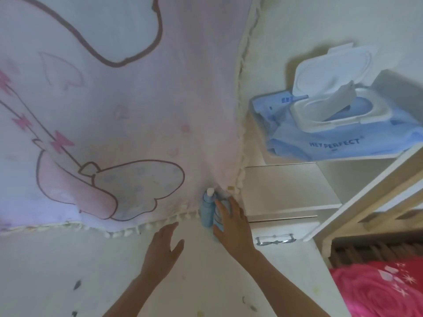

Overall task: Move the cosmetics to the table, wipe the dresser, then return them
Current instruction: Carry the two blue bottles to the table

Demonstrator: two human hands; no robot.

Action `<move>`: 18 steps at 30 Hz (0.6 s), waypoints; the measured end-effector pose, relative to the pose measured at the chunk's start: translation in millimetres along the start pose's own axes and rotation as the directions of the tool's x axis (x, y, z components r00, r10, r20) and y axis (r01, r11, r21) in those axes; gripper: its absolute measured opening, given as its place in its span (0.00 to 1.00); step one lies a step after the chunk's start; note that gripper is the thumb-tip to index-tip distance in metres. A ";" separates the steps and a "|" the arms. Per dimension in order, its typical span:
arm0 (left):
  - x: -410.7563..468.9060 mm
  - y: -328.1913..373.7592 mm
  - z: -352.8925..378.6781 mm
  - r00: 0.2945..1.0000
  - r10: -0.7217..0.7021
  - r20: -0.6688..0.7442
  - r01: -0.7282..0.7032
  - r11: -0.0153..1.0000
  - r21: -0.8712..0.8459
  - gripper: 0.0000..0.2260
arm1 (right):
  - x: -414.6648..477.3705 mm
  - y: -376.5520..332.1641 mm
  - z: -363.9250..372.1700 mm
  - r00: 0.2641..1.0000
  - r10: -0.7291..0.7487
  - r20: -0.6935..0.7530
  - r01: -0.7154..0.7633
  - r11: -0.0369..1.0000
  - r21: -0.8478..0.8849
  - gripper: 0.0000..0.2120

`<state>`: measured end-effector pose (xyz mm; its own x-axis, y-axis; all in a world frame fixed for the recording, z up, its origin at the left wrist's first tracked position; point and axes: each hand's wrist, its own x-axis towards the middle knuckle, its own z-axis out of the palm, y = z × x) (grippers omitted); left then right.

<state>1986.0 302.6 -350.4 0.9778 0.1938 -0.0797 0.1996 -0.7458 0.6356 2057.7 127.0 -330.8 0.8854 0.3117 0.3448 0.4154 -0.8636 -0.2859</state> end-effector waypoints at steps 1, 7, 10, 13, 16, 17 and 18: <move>8.0 2.7 0.5 1.000 0.012 0.004 -0.012 1.000 -0.012 0.23 | 2.0 3.6 1.1 1.000 -0.004 0.014 0.004 0.999 0.045 0.41; 60.4 37.2 6.2 0.990 0.118 0.081 -0.102 0.979 -0.179 0.27 | -2.6 11.9 1.5 0.999 0.028 0.043 -0.037 0.976 0.213 0.27; 81.0 52.7 15.1 0.983 0.112 0.145 -0.067 0.956 -0.286 0.27 | -6.1 13.9 0.4 0.994 0.044 0.095 -0.067 0.966 0.248 0.23; 94.2 53.9 24.8 0.984 0.119 0.135 -0.071 0.946 -0.315 0.26 | -7.2 14.1 -1.5 0.991 0.061 0.123 -0.092 0.960 0.264 0.25; 94.6 56.3 26.8 0.989 0.107 0.106 -0.060 0.924 -0.378 0.22 | -6.9 12.2 -3.1 0.992 0.090 0.090 -0.111 0.958 0.266 0.26; 92.7 56.3 26.1 0.991 0.107 0.085 -0.064 0.914 -0.402 0.19 | -7.6 11.3 -2.9 0.992 0.096 0.078 -0.114 0.956 0.269 0.26; 89.6 55.3 24.8 0.991 0.117 0.070 -0.078 0.908 -0.410 0.17 | -8.3 10.6 -2.6 0.994 0.095 0.058 -0.107 0.957 0.270 0.26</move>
<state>2086.2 262.9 -341.4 0.9965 0.0599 -0.0584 0.0786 -0.4311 0.8989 2054.2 114.2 -334.4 0.9315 0.2506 0.2636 0.3587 -0.7529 -0.5517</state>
